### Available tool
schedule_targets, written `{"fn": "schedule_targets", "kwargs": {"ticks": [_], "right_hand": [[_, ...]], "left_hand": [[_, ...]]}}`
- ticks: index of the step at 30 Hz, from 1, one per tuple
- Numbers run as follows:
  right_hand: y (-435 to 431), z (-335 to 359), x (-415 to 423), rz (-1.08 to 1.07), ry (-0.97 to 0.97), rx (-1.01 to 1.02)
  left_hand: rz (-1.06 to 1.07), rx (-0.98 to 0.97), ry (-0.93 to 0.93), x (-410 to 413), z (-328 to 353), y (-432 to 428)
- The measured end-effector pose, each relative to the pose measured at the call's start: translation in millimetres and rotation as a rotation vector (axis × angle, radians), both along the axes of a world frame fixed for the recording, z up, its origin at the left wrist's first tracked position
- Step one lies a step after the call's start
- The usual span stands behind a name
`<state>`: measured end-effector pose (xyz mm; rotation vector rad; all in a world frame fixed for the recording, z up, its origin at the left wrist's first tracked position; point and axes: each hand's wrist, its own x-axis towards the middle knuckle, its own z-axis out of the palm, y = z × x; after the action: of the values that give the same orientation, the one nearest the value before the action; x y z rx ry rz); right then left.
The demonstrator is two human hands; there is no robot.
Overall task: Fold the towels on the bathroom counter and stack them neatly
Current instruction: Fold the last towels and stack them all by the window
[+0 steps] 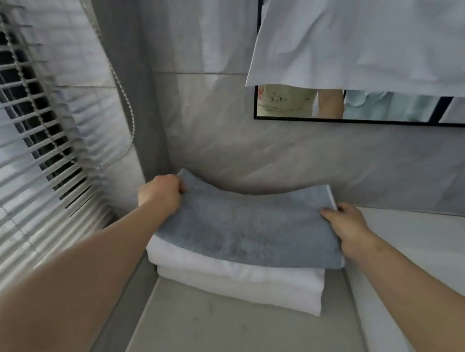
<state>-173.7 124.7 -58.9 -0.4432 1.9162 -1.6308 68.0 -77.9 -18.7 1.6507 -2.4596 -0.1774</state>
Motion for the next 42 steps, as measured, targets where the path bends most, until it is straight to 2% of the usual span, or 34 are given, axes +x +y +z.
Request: {"fn": "schedule_targets", "kwargs": {"ticks": [5, 17, 23, 26, 31, 35, 38, 40, 42], "right_hand": [[-7.4, -9.1, -4.0, 0.000, 0.002, 0.025], [-11.3, -44.5, -1.7, -0.039, 0.025, 0.157], [-13.1, -37.7, -1.0, -0.131, 0.174, 0.106], [-16.0, -37.0, -2.0, -0.135, 0.162, 0.094], [-11.6, -53.7, -1.2, -0.095, 0.106, 0.217], [-5.0, -56.4, 1.5, -0.064, -0.001, 0.232], [1.0, -56.4, 5.2, -0.029, -0.091, 0.232], [6.2, -55.4, 10.2, -0.021, -0.124, 0.214], [11.5, -54.8, 17.4, -0.038, -0.153, 0.169]], "left_hand": [[-0.021, -0.094, -0.178, -4.1, -17.5, -6.1], [-0.071, -0.216, -0.248, 3.6, -53.2, -10.6], [-0.070, -0.229, -0.337, -4.7, -44.3, -8.9], [-0.083, -0.257, -0.405, -9.2, -40.2, -7.0], [-0.126, -0.266, -0.471, -10.5, -48.6, -9.6], [-0.143, -0.267, -0.431, -6.1, -54.7, -5.8], [-0.131, -0.207, -0.327, 0.2, -55.2, 1.3], [-0.149, -0.215, -0.176, 8.2, -56.8, 9.9], [-0.125, -0.262, 0.103, 19.1, -62.1, 24.3]]}}
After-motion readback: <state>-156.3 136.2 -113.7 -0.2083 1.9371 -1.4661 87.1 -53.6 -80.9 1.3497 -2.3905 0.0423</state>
